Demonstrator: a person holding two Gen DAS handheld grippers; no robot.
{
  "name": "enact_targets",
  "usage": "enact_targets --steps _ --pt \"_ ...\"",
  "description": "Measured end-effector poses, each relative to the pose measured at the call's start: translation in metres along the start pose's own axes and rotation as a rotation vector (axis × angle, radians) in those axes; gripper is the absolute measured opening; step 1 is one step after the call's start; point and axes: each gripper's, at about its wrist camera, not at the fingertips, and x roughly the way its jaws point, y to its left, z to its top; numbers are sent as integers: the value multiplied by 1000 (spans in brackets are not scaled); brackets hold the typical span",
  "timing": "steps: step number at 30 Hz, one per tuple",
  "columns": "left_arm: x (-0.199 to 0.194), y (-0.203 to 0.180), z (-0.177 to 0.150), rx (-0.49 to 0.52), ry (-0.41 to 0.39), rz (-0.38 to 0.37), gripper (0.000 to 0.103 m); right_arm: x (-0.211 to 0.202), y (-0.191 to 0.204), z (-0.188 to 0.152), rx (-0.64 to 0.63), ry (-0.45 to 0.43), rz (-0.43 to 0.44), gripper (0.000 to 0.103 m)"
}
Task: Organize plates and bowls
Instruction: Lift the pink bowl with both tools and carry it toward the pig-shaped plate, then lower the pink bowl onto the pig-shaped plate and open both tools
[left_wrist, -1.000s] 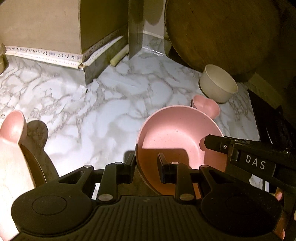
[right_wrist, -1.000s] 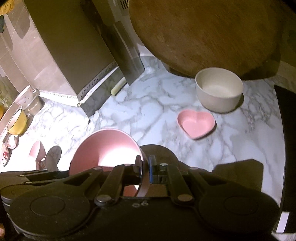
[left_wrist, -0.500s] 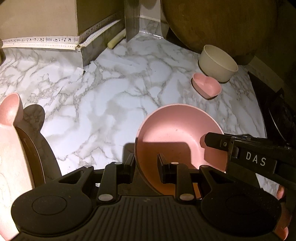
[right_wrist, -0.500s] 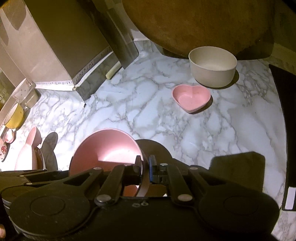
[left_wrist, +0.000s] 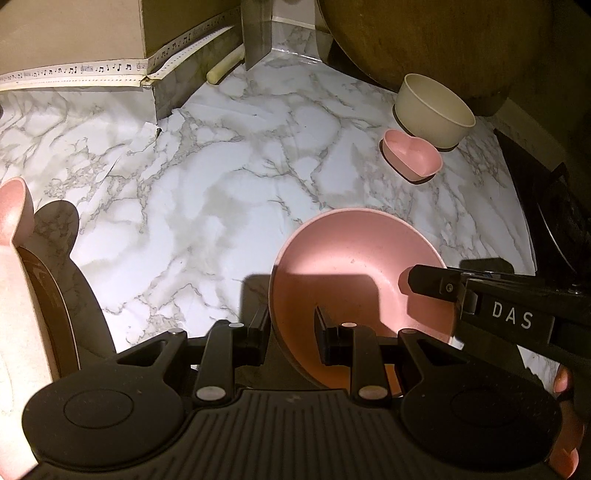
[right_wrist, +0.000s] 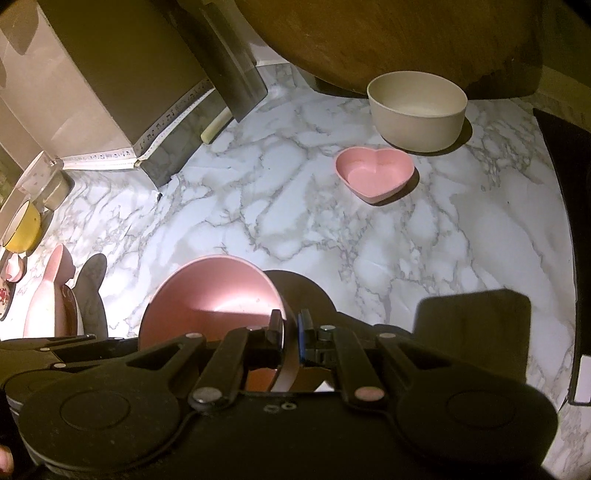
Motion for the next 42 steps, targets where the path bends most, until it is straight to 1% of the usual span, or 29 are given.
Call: enact_targets --steps 6,10,14,22,24,25,28,29,34,36,38,40,42 --pt "0 2 0 -7 -7 -2 25 1 0 1 4 6 3 7" --pt "-2 2 1 -13 -14 -8 25 0 0 1 -2 3 1 11" --pt "-5 2 1 2 -23 6 25 -3 1 2 -9 -4 0 14" --pt "-14 1 0 26 -47 11 25 -15 2 3 -27 -28 3 18" --pt "-16 2 1 24 -53 18 30 -19 3 3 -32 -37 8 20" --pt "-18 2 1 22 -56 24 34 -21 3 3 -34 -41 10 20" --pt "-23 3 2 24 -78 34 52 -26 3 4 -33 -50 18 22" --pt "-26 3 2 27 -91 40 53 -27 3 4 -35 -53 20 22" --pt "-37 1 5 47 -132 40 54 -35 4 4 -43 -70 24 26" --pt "-43 0 7 56 -154 40 54 -39 5 5 -52 -83 22 29" --pt "-48 -2 9 60 -177 41 63 -43 6 7 -57 -97 23 33" --pt "-53 -2 12 61 -206 41 67 -45 5 9 -58 -103 23 36" --pt "-57 -2 15 64 -226 39 69 -47 3 12 -55 -105 30 40"
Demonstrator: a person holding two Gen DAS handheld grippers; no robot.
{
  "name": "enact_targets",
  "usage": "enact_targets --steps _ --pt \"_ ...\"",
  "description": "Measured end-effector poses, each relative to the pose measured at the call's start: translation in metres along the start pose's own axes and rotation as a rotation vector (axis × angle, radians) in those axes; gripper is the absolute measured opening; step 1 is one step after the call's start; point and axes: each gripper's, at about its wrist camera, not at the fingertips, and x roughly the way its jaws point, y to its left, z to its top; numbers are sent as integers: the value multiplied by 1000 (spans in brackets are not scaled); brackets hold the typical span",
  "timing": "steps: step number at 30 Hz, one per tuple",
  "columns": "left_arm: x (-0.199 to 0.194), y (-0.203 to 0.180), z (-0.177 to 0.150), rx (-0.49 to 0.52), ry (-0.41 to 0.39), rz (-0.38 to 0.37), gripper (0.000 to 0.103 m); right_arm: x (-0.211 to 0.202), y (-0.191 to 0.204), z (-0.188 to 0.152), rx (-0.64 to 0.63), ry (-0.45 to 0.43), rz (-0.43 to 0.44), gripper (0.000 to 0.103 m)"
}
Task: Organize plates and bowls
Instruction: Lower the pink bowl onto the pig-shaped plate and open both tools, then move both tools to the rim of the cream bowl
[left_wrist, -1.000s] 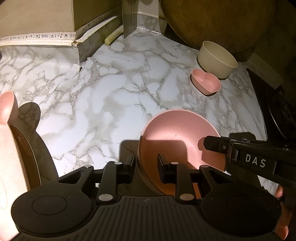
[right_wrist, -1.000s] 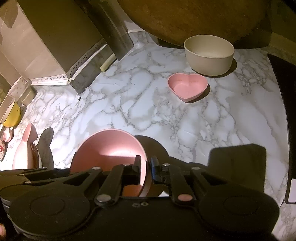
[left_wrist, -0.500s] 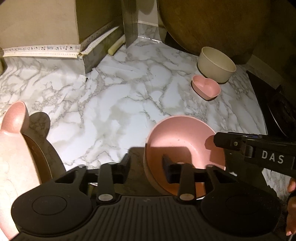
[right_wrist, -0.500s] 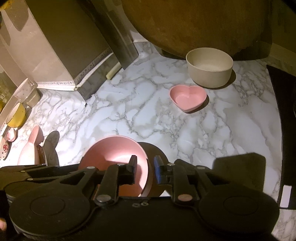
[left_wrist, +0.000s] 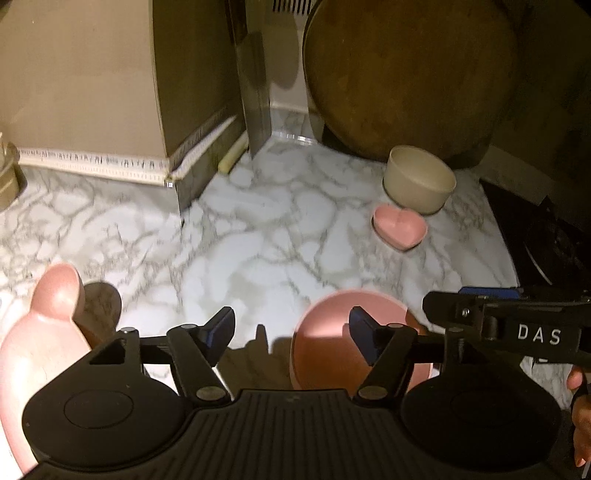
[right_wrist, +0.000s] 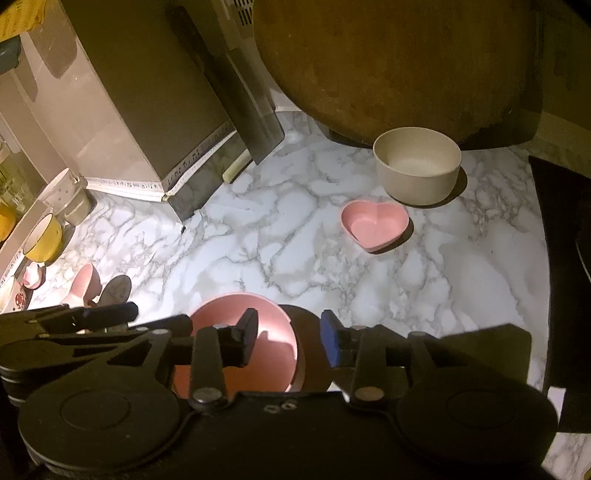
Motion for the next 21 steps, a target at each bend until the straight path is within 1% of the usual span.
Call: enact_targets --steps 1,2,4,6,8,10,12,13,15,21 --pt "-1 0 2 -1 -5 -1 69 -1 0 1 -1 -3 1 41" --pt "-1 0 3 -5 -10 -3 69 -2 -1 2 -4 -8 0 44" --pt "-2 0 7 -15 -17 -8 70 -6 -2 4 -8 -20 -2 51" --pt "-1 0 11 -21 -28 -11 72 -9 -4 6 -11 -35 -6 61" --pt "0 -1 15 -17 -39 -11 74 -10 -8 9 -13 -44 -15 64" --pt "1 -3 18 -15 -46 -11 74 -10 -12 13 -6 -47 -17 66" --pt "4 -7 22 -15 -51 -19 74 -11 -16 17 -6 -53 -21 72" --pt "5 -8 24 -15 -53 -24 75 -11 -18 18 -9 -58 -24 73" --pt "9 -12 29 -8 -56 -36 75 -11 -22 22 -14 -64 -31 81" --pt "19 -27 44 15 -73 -38 75 -9 -37 36 -19 -76 -53 88"
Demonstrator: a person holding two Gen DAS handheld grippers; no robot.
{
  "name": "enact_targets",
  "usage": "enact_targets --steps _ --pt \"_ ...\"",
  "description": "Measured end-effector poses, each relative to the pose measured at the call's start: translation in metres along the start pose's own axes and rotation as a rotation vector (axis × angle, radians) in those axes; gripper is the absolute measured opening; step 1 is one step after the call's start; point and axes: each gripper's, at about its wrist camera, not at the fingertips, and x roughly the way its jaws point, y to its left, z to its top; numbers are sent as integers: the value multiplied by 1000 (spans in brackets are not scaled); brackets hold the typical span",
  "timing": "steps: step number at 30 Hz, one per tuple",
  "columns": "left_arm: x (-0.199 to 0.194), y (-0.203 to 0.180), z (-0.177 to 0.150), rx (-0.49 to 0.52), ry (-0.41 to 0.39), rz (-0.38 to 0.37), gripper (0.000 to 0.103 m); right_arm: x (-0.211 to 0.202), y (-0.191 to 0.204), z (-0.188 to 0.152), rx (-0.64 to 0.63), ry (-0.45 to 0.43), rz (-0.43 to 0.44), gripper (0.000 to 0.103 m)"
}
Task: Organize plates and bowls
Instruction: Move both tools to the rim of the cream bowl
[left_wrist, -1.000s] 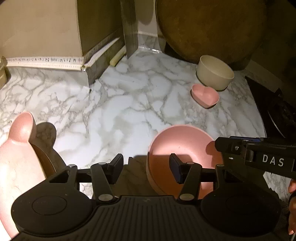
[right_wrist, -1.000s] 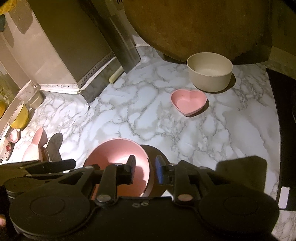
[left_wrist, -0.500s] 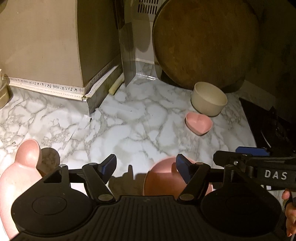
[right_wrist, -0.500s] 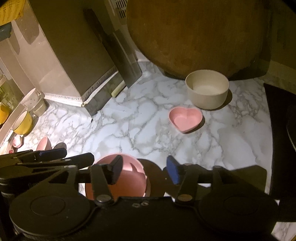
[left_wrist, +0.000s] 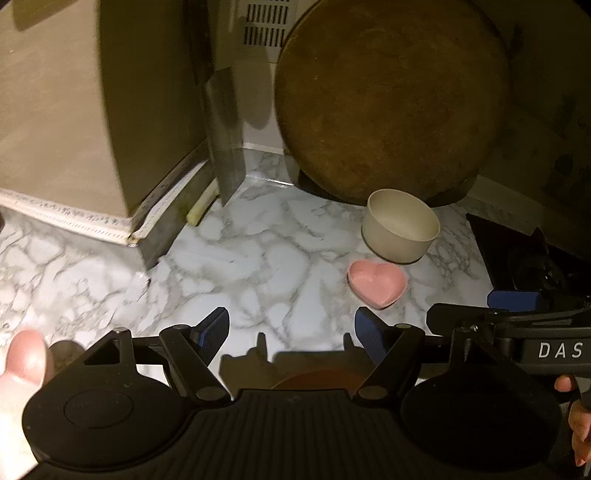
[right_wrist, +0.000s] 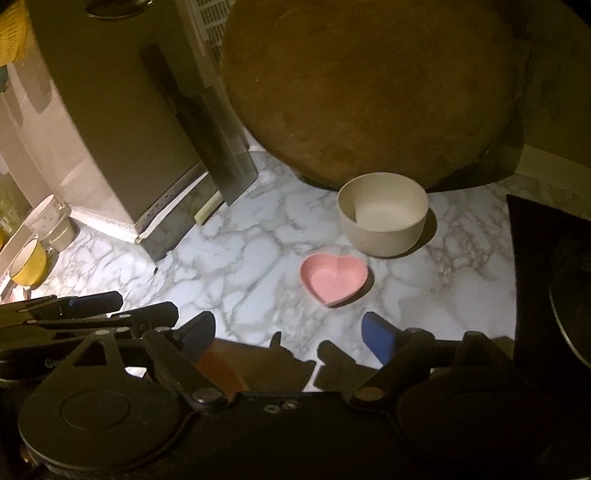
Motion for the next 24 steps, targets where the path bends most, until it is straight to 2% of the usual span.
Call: enact_targets --steps 1,3,9,13,24 --pt "3 -2 2 -1 1 0 79 1 -3 3 -1 -2 -8 89" --pt "9 -5 8 -4 1 -3 80 3 -10 8 4 -6 -21 92" --pt "32 -17 28 -28 16 -13 82 14 -34 29 15 -18 -51 93" --pt "49 -24 41 -53 13 -10 91 24 -50 40 28 -17 -64 93" --pt "105 -37 80 -92 6 27 91 60 -92 64 59 10 -86 93"
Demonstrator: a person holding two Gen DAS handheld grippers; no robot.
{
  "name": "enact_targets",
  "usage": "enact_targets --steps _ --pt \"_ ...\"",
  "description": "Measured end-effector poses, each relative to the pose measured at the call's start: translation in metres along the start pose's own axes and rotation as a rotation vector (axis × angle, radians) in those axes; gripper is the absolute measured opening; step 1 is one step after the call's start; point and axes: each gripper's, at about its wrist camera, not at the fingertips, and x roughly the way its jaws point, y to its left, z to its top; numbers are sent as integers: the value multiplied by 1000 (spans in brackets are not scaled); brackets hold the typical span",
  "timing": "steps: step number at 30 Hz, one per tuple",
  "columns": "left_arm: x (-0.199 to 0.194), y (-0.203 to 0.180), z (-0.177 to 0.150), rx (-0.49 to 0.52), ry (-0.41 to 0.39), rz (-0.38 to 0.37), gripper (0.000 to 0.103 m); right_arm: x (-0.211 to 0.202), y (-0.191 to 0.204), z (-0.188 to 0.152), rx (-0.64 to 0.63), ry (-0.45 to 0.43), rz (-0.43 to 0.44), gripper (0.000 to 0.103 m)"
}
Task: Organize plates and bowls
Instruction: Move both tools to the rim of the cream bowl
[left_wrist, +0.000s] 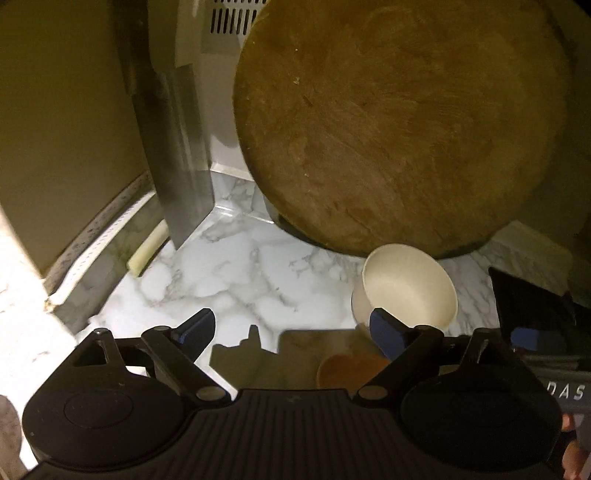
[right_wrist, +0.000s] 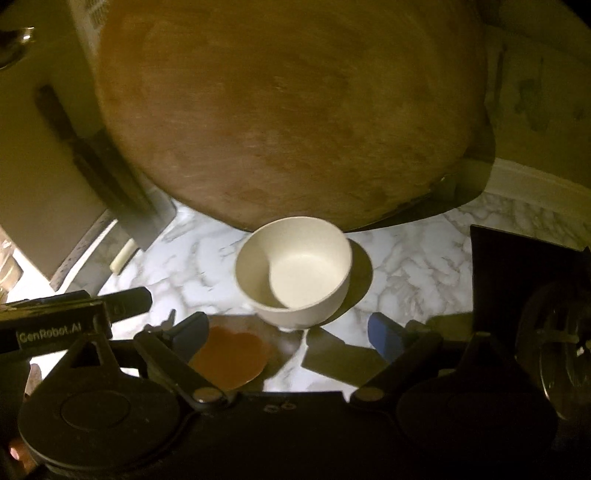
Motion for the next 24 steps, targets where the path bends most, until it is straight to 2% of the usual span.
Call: enact_targets --steps 13,16,19,24 --pt "65 -33 32 37 84 29 91 54 -40 25 75 53 -44 82" --pt "75 -41 33 59 85 59 91 63 -44 26 84 62 -44 75" --pt "84 -46 34 74 102 54 91 69 -46 28 95 69 -41 71" --pt "96 -49 34 54 115 58 90 75 -46 28 90 73 -33 55"
